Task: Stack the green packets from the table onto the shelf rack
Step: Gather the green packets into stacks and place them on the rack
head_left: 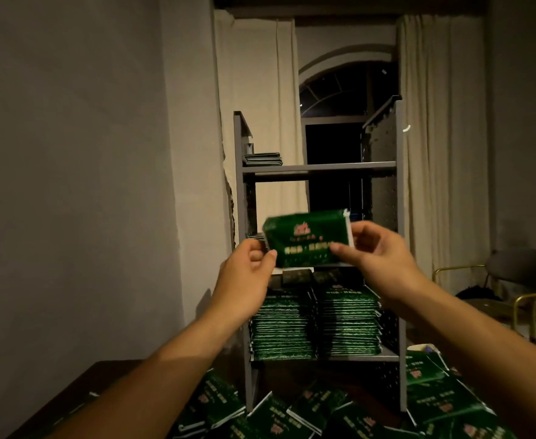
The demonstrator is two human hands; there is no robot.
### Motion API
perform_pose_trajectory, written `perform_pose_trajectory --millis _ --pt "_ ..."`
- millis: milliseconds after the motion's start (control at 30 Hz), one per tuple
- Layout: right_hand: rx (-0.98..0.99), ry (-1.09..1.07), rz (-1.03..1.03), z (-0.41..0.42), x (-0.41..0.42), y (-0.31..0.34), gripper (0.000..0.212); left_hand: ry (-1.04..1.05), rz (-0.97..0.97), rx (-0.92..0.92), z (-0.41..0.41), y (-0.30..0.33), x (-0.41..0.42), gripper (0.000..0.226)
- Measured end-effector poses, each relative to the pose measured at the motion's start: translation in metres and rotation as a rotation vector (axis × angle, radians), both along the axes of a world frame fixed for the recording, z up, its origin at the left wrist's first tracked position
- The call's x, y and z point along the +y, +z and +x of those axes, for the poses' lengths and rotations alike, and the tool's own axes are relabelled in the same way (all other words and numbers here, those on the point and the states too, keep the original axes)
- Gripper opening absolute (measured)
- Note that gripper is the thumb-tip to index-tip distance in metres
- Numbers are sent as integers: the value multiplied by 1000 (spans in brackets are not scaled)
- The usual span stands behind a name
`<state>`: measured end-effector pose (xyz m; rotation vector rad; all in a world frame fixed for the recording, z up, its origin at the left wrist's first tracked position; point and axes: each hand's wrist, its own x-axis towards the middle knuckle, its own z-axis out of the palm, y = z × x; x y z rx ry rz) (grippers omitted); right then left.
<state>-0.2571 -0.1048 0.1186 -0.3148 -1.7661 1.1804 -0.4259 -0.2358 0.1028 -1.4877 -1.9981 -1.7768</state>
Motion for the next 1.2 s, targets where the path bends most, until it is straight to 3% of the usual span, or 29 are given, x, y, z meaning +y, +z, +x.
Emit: perform_pose_trajectory --millis 67,167,233,333,600,767,967,1200 --pt "54 -148 112 -4 5 10 25 156 -69 239 -3 -5 4 21" --pt "5 -417 457 -18 8 12 33 256 -192 681 -5 -15 11 32" --pt "-23 -516 733 -32 9 10 36 252 -206 790 -4 -16 17 33" --pt "-76 -581 987 -58 14 13 38 267 -202 807 -5 -12 27 34" --pt "-274 -637 1172 -117 29 25 44 278 -249 807 -21 -6 41 31" --pt "-349 -549 1160 -126 40 26 38 258 -321 763 -24 2 50 23" --pt "-361 -352 952 -135 51 36 25 306 -386 723 -27 10 65 24" --pt "-406 -488 982 -134 61 34 33 369 -370 690 -33 15 72 29"
